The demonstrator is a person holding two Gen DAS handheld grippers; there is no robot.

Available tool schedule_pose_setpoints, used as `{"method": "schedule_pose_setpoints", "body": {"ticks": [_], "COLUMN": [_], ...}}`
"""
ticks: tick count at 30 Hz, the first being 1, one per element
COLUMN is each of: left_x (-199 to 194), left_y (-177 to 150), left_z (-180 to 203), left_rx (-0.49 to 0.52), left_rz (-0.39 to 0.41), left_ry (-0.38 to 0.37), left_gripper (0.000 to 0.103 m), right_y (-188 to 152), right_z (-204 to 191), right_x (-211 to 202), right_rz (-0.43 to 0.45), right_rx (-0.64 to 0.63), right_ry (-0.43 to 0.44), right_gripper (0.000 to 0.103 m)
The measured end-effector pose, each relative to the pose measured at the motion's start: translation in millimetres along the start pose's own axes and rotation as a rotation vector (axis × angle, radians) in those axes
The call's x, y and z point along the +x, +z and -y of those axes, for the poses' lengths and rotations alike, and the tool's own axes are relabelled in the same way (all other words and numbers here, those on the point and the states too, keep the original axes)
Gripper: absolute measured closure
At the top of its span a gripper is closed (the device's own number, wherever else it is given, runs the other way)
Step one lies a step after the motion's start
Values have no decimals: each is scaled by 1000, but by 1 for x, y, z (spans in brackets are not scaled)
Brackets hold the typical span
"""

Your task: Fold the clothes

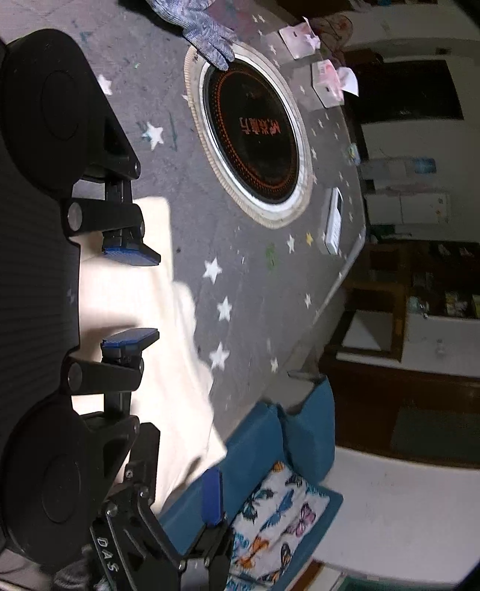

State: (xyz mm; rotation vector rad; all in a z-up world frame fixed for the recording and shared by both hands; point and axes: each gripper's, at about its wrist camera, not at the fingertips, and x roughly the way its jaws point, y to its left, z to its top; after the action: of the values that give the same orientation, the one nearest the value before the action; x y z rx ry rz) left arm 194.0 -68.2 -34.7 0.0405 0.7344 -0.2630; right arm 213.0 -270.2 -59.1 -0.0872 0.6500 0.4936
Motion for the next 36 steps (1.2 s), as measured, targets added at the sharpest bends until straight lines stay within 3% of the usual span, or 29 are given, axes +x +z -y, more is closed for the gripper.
{"method": "schedule_pose_setpoints", "body": {"ticks": [9, 16, 20, 28, 36], "left_x": [-35, -30, -30, -36, -39], "left_y": [-38, -56, -59, -59, -60], "left_z": [18, 15, 15, 11, 10], "left_rx": [66, 50, 55, 32, 17], "left_rz": [11, -20, -16, -16, -21], "left_ry": [-29, -22, -15, -15, -15], "left_gripper": [63, 63, 62, 63, 57], "right_y": [-33, -52, -62, -57, -59], "right_z": [-4, 17, 25, 32, 30], "right_x": [-41, -53, -49, -55, -62], "right_rz": [8, 12, -17, 1, 21], "right_rx": [-83, -19, 12, 26, 42], "right_ry": [-119, -204, -198, -258, -291], "right_gripper": [0, 0, 0, 0, 0]}}
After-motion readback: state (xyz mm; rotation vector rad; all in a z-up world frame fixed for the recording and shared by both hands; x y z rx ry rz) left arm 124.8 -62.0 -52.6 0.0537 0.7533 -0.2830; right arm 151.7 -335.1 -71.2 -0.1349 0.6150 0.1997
